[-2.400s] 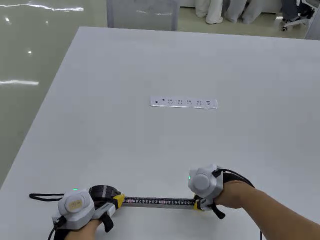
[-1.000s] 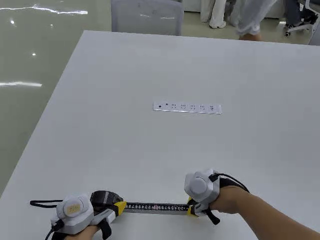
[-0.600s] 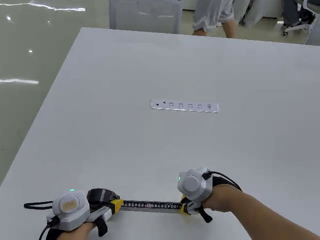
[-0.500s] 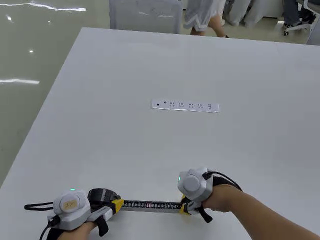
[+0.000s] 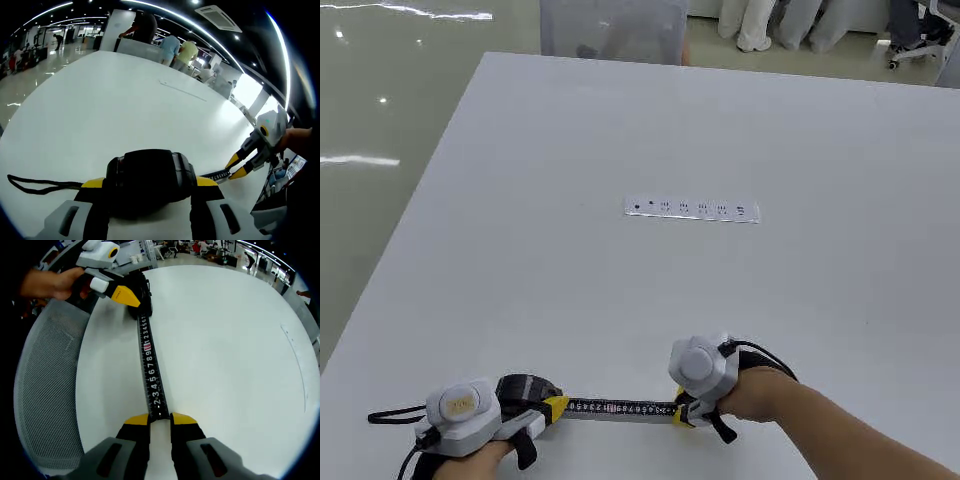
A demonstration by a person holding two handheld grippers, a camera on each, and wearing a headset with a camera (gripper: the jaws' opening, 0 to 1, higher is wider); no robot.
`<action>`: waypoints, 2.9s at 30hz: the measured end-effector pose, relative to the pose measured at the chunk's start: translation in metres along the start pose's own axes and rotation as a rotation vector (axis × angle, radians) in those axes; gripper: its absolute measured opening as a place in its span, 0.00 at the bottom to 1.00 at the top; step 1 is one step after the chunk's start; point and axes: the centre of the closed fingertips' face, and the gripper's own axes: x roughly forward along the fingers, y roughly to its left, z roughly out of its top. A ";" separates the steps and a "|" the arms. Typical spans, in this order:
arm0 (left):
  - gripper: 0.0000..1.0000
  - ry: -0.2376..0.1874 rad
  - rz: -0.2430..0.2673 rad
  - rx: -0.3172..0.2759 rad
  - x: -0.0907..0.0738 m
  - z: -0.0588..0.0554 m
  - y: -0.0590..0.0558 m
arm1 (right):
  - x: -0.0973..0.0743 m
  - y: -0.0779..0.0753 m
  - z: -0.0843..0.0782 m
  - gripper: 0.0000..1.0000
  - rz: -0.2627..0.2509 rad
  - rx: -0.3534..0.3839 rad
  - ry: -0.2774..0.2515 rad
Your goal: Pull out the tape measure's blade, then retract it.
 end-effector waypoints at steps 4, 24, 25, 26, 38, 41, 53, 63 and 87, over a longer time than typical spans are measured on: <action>0.62 0.001 0.001 0.002 0.000 0.000 -0.001 | 0.001 0.000 0.001 0.14 0.000 0.003 -0.003; 0.62 0.002 -0.007 0.001 0.000 0.000 0.000 | 0.007 0.004 0.015 0.14 0.000 0.041 -0.013; 0.62 0.002 -0.008 0.000 0.000 0.000 0.000 | 0.007 0.004 0.016 0.14 -0.002 0.038 -0.014; 0.62 0.004 -0.008 0.000 0.001 0.000 0.000 | 0.007 0.004 0.016 0.14 -0.003 0.037 -0.014; 0.62 0.007 -0.012 -0.016 0.001 0.000 0.000 | 0.010 0.002 0.026 0.14 -0.018 0.031 -0.028; 0.62 0.005 -0.013 -0.014 0.001 0.000 0.000 | 0.012 0.003 0.030 0.14 -0.017 0.028 -0.032; 0.62 0.006 -0.014 -0.015 0.000 0.001 0.000 | 0.021 0.007 0.046 0.14 -0.024 0.029 -0.052; 0.62 0.004 -0.007 -0.017 0.001 0.001 0.000 | 0.026 0.009 0.060 0.14 -0.035 0.018 -0.069; 0.62 0.007 -0.005 -0.028 0.001 0.001 0.001 | 0.035 0.013 0.086 0.14 -0.039 0.007 -0.128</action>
